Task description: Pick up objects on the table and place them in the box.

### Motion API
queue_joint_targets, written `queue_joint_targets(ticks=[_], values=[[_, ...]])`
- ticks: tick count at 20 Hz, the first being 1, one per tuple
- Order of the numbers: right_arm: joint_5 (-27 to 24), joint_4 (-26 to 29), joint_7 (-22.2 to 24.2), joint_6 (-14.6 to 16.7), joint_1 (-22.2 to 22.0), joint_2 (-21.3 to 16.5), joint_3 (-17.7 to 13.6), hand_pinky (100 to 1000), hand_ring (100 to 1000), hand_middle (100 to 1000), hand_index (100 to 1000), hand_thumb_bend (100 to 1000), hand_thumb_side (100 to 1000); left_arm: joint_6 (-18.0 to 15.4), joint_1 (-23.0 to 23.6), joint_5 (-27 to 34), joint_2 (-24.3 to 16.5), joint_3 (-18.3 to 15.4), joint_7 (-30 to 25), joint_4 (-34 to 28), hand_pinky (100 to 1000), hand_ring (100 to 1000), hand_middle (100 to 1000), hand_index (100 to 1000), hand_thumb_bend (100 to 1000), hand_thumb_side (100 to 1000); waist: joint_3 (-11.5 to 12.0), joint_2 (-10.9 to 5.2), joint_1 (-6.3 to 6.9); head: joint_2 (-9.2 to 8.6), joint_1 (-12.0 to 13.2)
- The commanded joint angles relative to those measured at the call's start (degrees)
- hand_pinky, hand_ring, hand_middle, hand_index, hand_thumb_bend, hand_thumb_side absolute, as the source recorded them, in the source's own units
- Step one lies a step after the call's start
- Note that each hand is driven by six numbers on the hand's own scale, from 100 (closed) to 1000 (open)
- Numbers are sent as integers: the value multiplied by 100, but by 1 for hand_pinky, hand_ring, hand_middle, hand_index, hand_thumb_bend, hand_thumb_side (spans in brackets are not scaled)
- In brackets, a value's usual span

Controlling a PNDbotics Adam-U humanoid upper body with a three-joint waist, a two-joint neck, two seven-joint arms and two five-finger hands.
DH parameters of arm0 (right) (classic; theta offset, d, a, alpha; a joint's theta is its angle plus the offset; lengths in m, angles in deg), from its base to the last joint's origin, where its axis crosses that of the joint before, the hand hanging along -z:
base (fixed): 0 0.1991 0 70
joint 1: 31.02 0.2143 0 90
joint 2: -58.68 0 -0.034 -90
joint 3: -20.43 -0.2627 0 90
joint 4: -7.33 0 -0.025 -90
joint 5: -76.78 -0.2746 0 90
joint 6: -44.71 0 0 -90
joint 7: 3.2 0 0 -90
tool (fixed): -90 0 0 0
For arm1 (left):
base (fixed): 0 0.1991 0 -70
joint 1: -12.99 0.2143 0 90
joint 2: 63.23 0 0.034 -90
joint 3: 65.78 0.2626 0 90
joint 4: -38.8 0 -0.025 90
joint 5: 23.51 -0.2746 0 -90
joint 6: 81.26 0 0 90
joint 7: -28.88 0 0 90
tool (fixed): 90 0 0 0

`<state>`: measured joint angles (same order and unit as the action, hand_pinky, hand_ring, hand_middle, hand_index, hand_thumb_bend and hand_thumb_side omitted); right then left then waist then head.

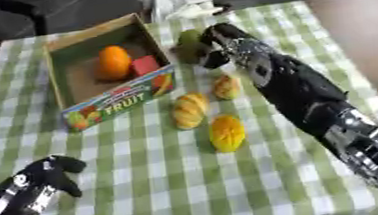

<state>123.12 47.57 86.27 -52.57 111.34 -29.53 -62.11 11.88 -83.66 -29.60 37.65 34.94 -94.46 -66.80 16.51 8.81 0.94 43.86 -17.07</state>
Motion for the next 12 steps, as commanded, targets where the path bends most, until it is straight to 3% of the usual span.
queue_joint_targets(ticks=[1, 6, 12], values=[[32, 265, -757, -198, 98, -55, -25, 647, 777, 335, 346, 100, 100, 5, -38, 25, -67, -47, 16, -112, 596, 517, 698, 704, 100, 758, -2, -67, -8, 26, 0], [-570, 769, -1327, -255, 183, -162, 89, 636, 778, 320, 327, 100, 100, 9, -37, 19, -74, -55, 28, -112, 596, 517, 698, 704, 100, 758, -23, -80, -19, 26, 17], [-1259, 1791, -982, -238, 348, -270, 490, 640, 783, 324, 330, 100, 100, 3, -41, 15, -76, -44, 9, -108, 597, 517, 698, 704, 100, 758, -22, -95, -33, 26, 17]])
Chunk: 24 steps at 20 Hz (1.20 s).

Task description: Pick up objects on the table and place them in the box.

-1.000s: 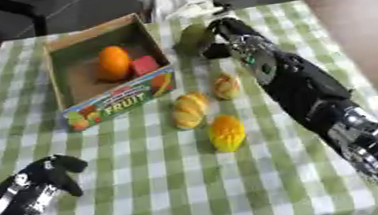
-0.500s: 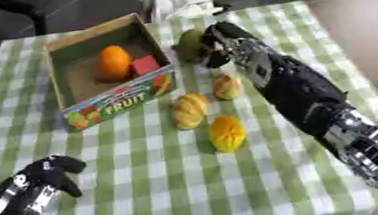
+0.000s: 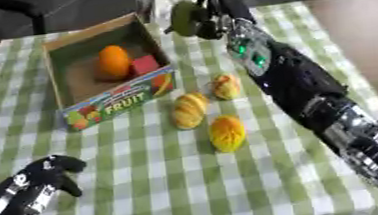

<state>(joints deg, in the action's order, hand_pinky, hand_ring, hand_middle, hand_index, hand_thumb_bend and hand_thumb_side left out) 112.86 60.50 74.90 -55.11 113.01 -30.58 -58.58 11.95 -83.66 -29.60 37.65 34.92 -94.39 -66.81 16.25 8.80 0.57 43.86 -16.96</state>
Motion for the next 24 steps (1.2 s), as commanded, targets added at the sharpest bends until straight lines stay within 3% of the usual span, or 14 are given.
queue_joint_targets(ticks=[1, 8, 10, 11, 13, 14, 15, 17, 20, 23, 24], values=[[-301, 670, 282, 34, 196, -158, 225, 643, 784, 328, 334, 100, 100, -6, -43, 15, -76, -40, 1, -108, 597, 517, 698, 704, 100, 759, 12, -96, 3, 26, -2], [-474, 1407, 1425, 275, 203, 54, 741, 671, 808, 376, 388, 100, 100, -10, -60, 21, -62, -28, -18, -107, 597, 516, 698, 704, 100, 759, 69, -100, -3, 26, -43], [-326, 1429, 1726, 379, 156, 152, 848, 687, 824, 426, 446, 100, 100, -10, -63, 19, -62, -22, -26, -105, 598, 516, 698, 704, 100, 759, 80, -102, 0, 26, -56], [-213, 1407, 1873, 442, 132, 204, 891, 701, 845, 477, 555, 100, 100, -12, -66, 20, -60, -20, -30, -106, 598, 516, 699, 705, 100, 760, 88, -102, 1, 26, -63], [21, 1314, 2137, 565, 87, 301, 924, 708, 856, 528, 646, 100, 110, -11, -68, 22, -56, -18, -34, -105, 598, 516, 699, 705, 100, 760, 96, -104, 4, 26, -65], [132, 1270, 2191, 607, 68, 341, 914, 709, 860, 546, 679, 100, 167, -11, -69, 21, -56, -18, -34, -105, 598, 516, 699, 705, 100, 760, 98, -105, 5, 26, -70], [230, 1237, 2201, 639, 52, 369, 902, 713, 864, 588, 727, 109, 362, -10, -69, 22, -56, -19, -33, -105, 598, 516, 699, 705, 100, 760, 99, -106, 4, 26, -73], [483, 1232, 2110, 696, 38, 385, 904, 721, 864, 648, 801, 191, 492, -9, -68, 21, -59, -17, -33, -104, 598, 516, 699, 705, 100, 761, 96, -108, -5, 26, -76], [934, 1352, 1881, 760, 31, 380, 915, 724, 864, 695, 846, 233, 537, -7, -70, 18, -58, -11, -43, -104, 598, 516, 698, 705, 100, 762, 90, -109, -23, 26, -82], [1001, 1555, 1776, 817, 9, 321, 895, 731, 873, 701, 843, 201, 477, -5, -60, 9, -57, -28, -34, -103, 598, 515, 698, 705, 100, 763, 59, -112, -34, 26, -60], [892, 1689, 1779, 872, -16, 268, 882, 740, 887, 705, 831, 150, 433, -3, -54, 3, -57, -43, -21, -103, 598, 515, 698, 705, 100, 762, 28, -116, -40, 26, -43]])
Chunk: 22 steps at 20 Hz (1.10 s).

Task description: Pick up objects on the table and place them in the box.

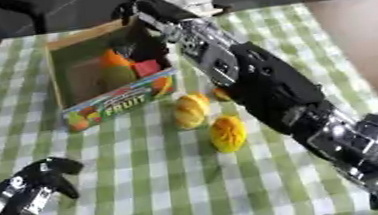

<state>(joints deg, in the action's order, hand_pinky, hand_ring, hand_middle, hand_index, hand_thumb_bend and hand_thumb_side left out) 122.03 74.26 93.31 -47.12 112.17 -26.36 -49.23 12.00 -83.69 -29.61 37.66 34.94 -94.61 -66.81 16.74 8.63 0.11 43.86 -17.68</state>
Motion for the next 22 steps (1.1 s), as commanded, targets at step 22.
queue_joint_targets(ticks=[22], values=[[-312, 1449, 2198, 519, -1868, -1329, 2, 805, 943, 881, 947, 182, 461, -8, 184, -80, -129, -217, 184, -78, 600, 518, 700, 705, 100, 768, -879, -239, 26, 26, 514]])
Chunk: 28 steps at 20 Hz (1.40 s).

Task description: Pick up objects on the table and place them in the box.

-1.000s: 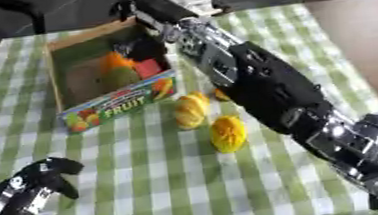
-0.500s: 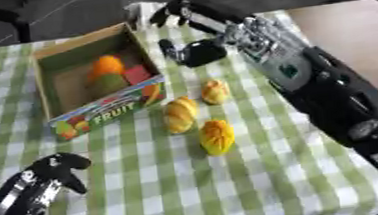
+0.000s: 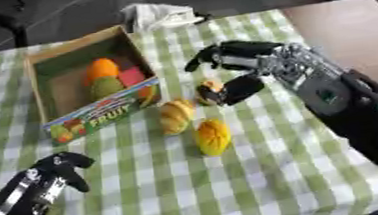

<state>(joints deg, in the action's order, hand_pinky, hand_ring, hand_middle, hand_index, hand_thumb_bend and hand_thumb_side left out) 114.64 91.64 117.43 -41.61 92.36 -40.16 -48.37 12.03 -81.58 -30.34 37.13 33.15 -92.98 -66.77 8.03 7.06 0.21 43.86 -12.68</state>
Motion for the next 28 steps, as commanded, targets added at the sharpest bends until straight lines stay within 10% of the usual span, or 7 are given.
queue_joint_targets(ticks=[1, 13, 17, 20, 28], values=[[625, -469, -385, -69, 133, 119, -104, 805, 943, 883, 948, 188, 459, -12, -24, -6, -76, -39, 21, -80, 600, 518, 700, 705, 100, 768, -7, -86, 23, 26, 7], [1719, -1693, -1313, -124, 290, 479, -211, 800, 918, 841, 924, 241, 372, -6, -11, 1, -67, -25, 8, -75, 600, 519, 701, 705, 100, 772, 25, -95, 21, 26, -50], [1842, -1754, -1625, -201, 322, 510, -258, 764, 861, 612, 700, 218, 120, -3, -14, 2, -64, -26, 9, -76, 600, 519, 701, 705, 100, 772, 39, -97, 16, 26, -59], [1824, -1716, -2133, -396, 364, 514, -322, 720, 808, 460, 507, 172, 100, -3, -15, 3, -63, -25, 11, -75, 600, 519, 701, 705, 100, 773, 47, -105, 14, 26, -65], [831, -1284, -2900, -857, 1003, 364, -421, 690, 804, 403, 427, 100, 100, -2, -8, 2, -65, -2, -11, -63, 600, 520, 702, 705, 100, 774, 129, -134, -4, 26, -101]])
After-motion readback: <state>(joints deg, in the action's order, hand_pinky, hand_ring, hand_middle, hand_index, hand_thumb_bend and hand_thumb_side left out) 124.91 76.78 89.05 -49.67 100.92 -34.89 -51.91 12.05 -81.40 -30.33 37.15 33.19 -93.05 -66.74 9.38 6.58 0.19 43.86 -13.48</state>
